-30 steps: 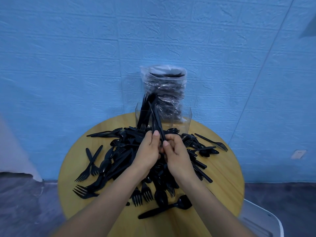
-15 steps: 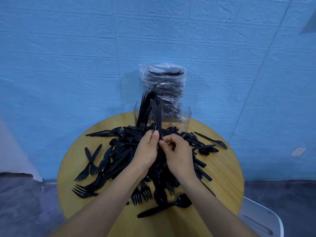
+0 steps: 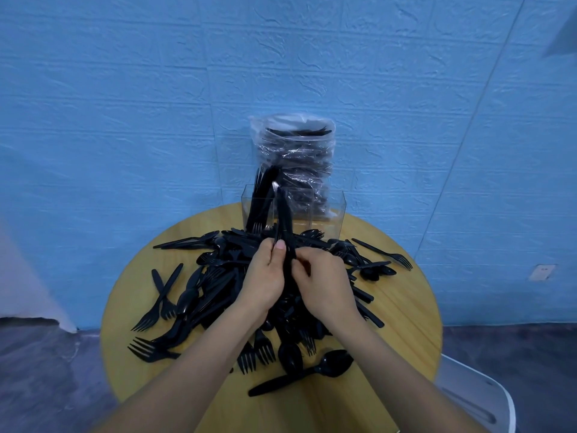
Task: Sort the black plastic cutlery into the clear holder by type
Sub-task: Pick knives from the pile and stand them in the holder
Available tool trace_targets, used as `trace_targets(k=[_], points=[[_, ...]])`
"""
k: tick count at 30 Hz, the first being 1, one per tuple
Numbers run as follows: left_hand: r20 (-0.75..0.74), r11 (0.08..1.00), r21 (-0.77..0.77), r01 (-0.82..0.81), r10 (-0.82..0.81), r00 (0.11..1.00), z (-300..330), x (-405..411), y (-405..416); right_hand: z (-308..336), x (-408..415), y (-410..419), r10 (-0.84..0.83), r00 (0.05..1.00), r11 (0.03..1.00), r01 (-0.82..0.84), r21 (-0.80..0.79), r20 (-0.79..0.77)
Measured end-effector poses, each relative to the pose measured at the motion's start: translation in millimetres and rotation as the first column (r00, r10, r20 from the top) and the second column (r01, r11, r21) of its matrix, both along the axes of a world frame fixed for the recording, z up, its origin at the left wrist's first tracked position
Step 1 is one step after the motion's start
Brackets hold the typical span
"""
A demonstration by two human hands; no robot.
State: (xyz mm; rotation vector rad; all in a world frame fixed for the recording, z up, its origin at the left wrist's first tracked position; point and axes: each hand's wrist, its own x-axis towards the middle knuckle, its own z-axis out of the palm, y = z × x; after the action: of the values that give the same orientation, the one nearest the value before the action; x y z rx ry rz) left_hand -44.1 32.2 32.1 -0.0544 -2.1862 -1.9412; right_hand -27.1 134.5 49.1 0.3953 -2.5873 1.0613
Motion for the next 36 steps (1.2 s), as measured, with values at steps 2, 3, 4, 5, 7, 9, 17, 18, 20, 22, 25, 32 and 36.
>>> trace_targets(k=[2, 3, 4, 5, 7, 9, 17, 18, 20, 22, 25, 32, 36], points=[[-0.009, 1.000, -0.002, -0.021, 0.021, 1.000, 1.8, 1.9, -0.1, -0.2, -1.0, 0.6, 0.044, 0.999, 0.999, -0.044, 0.007, 0.003], [-0.011, 1.000, 0.006, -0.023, 0.023, 1.000, 2.8, 2.5, -0.5, 0.4, -0.9, 0.9, 0.068, 0.998, 0.998, -0.068, -0.004, 0.013], [-0.011, 1.000, 0.017, -0.020, 0.020, 1.000, 2.6, 2.3, -1.4, 1.4, -0.7, 1.0, 0.088, 0.996, 0.996, -0.087, -0.036, 0.033], [-0.012, 1.000, 0.024, -0.018, 0.018, 1.000, 2.3, 2.1, -2.5, 2.2, -0.8, 1.3, 0.107, 0.992, 0.990, -0.101, -0.099, 0.061], [-0.006, 1.000, 0.029, -0.012, 0.012, 1.000, 1.9, 3.0, -4.7, 3.8, -1.5, 2.2, 0.148, 0.978, 0.949, -0.099, -0.300, 0.145], [0.007, 0.999, 0.043, 0.021, -0.021, 1.000, -0.1, 4.4, -6.2, 3.7, -1.7, 2.4, 0.188, 0.954, 0.868, -0.049, -0.495, 0.235], [-0.003, 0.984, 0.138, 0.109, -0.110, 0.994, 0.6, 7.3, -10.4, 8.9, -0.3, -0.6, 0.266, 0.906, 0.694, 0.057, -0.718, 0.330], [-0.011, 0.984, 0.140, 0.109, -0.109, 0.994, 0.7, 7.5, -10.8, 9.5, -0.4, -0.9, 0.270, 0.899, 0.698, 0.063, -0.713, 0.345], [-0.026, 0.984, 0.136, 0.111, -0.108, 0.994, 1.6, 8.3, -12.1, 9.1, -1.9, -0.3, 0.274, 0.877, 0.706, 0.096, -0.702, 0.395], [-0.021, 0.979, 0.150, 0.135, -0.133, 0.991, 2.0, 9.0, -13.6, 9.1, -3.1, 2.0, 0.285, 0.837, 0.705, 0.147, -0.694, 0.467], [0.019, 0.969, 0.167, 0.180, -0.185, 0.983, 0.9, 9.2, -15.9, 8.0, -4.2, 4.9, 0.323, 0.776, 0.692, 0.197, -0.695, 0.542], [0.078, 0.988, -0.064, 0.142, -0.137, 0.988, -8.6, 2.9, -21.5, 15.0, -12.6, 12.1, 0.098, 0.926, 0.886, 0.084, -0.455, 0.363], [0.106, 0.957, -0.096, 0.272, -0.262, 0.959, -2.0, 11.5, -13.3, 26.9, -17.6, 4.8, 0.145, 0.967, 0.892, -0.037, -0.451, 0.208]])
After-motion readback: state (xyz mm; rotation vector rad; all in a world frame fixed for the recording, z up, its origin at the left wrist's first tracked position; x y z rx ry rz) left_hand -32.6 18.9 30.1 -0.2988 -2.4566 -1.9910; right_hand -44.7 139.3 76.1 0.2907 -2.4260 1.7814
